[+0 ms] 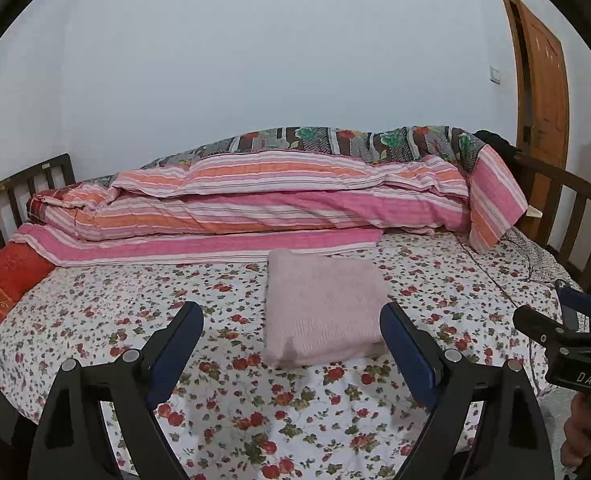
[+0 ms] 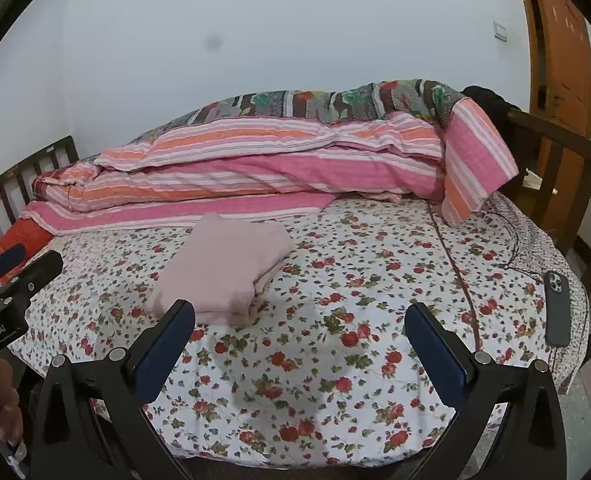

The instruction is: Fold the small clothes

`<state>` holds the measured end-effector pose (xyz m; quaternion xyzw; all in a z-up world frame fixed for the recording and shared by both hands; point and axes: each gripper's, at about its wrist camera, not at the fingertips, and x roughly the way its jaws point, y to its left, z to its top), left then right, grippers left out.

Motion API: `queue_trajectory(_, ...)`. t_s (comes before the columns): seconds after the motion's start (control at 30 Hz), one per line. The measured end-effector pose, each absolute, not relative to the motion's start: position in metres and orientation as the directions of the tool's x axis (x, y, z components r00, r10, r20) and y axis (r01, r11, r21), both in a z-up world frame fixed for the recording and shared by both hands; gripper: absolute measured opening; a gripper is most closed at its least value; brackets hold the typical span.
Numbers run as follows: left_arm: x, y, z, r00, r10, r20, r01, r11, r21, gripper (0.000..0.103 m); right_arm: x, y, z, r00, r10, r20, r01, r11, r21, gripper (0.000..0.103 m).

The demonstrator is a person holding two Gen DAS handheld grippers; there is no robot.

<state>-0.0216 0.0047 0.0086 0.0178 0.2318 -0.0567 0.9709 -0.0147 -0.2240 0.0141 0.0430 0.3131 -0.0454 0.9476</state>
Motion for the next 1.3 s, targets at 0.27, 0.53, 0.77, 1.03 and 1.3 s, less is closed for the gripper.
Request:
queue_trajectory(0.27,-0.0244,0.0027,0.0074,0.885,-0.102,-0.454,0.120,0.993,0.011,0.090,-0.0177,-0.2230,0.0134,0.797,-0.077,-0.599,0.125,0.991,0.039,0.103)
queue_trajectory(0.53,-0.0217,0.0051,0.0052,0.879,-0.103,-0.465,0.118,0.993,0.004,0.090,-0.0182,-0.2196,0.0145,0.796,-0.086,-0.600,0.126,0.992,0.026,0.103)
queue_trajectory(0.77,-0.0212,0.0083,0.0039,0.878,-0.103,-0.468,0.116,0.993,-0.001,0.090,-0.0198,-0.2206,0.0151,0.796,-0.093,-0.598,0.129,0.991,0.019,0.103)
queue_trajectory(1.03,-0.0212,0.0088,0.0037,0.877,-0.102,-0.469,0.114,0.993,-0.003,0.090,-0.0196,-0.2201,0.0152,0.796,-0.091,-0.599,0.128,0.992,0.018,0.103)
queue_trajectory(1.3,-0.0213,0.0094,0.0039,0.878,-0.100,-0.469,0.112,0.994,-0.001,0.090,-0.0197,-0.2200,0.0151,0.796,-0.091,-0.599,0.126,0.992,0.017,0.103)
